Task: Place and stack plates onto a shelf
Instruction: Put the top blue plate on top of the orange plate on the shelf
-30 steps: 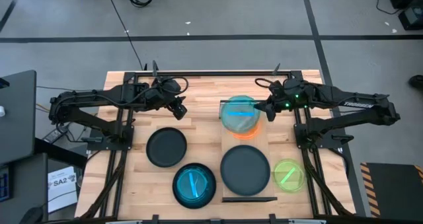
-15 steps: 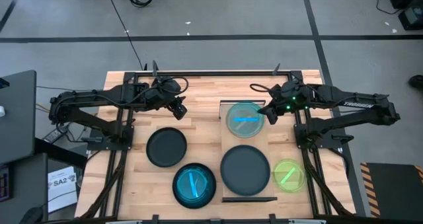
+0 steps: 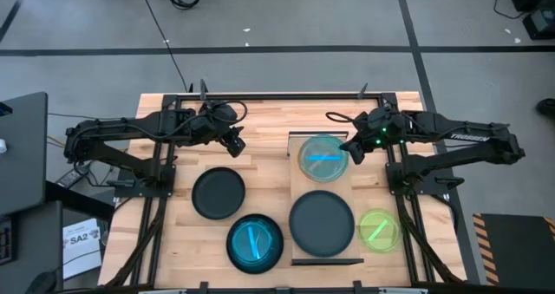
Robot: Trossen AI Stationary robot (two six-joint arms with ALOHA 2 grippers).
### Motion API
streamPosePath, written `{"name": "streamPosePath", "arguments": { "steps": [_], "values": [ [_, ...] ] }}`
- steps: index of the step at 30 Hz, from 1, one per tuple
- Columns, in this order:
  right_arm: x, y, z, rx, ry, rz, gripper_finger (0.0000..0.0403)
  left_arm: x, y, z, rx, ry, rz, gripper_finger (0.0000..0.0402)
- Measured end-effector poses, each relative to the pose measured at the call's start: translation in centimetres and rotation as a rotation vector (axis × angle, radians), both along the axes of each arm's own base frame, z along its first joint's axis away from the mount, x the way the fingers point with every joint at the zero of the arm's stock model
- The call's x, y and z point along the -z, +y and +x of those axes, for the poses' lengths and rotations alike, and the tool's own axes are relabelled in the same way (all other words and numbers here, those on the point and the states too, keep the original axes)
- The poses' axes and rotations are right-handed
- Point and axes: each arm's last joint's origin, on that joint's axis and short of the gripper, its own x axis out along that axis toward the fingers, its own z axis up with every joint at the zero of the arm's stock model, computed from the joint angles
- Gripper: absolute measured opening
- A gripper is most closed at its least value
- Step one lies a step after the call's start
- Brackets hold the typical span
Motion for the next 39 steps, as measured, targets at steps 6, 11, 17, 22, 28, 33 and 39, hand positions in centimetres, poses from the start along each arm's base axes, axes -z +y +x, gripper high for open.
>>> {"name": "streamPosePath", "arguments": {
  "steps": [6, 11, 17, 22, 28, 33, 39],
  "values": [
    [0.6, -0.1, 0.8, 0.0, 0.038, 0.005, 0.0007, 0.0, 0.0, 0.0, 0.0, 0.0, 0.0, 0.0133],
    [0.9, -0.2, 1.2, 0.0, 0.056, 0.007, 0.0008, 0.0, 0.0, 0.0, 0.0, 0.0, 0.0, 0.0133],
    [0.9, -0.2, 1.3, 0.0, 0.055, 0.007, 0.002, 0.0, 0.0, 0.0, 0.0, 0.0, 0.0, 0.0133],
    [0.9, -0.2, 1.3, 0.0, 0.055, 0.007, 0.0023, 0.0, 0.0, 0.0, 0.0, 0.0, 0.0, 0.0133],
    [0.9, -0.2, 1.3, 0.0, 0.055, 0.007, 0.0026, 0.0, 0.0, 0.0, 0.0, 0.0, 0.0, 0.0133],
    [0.9, -0.2, 1.3, 0.008, 0.057, -0.001, 0.0036, 0.0, 0.0, 0.0, 0.0, 0.0, 0.0, 0.0133],
    [0.9, -0.3, 1.2, 0.025, 0.059, -0.016, 0.0058, 0.0, 0.0, 0.0, 0.0, 0.0, 0.0, 0.0133]
  ]
}}
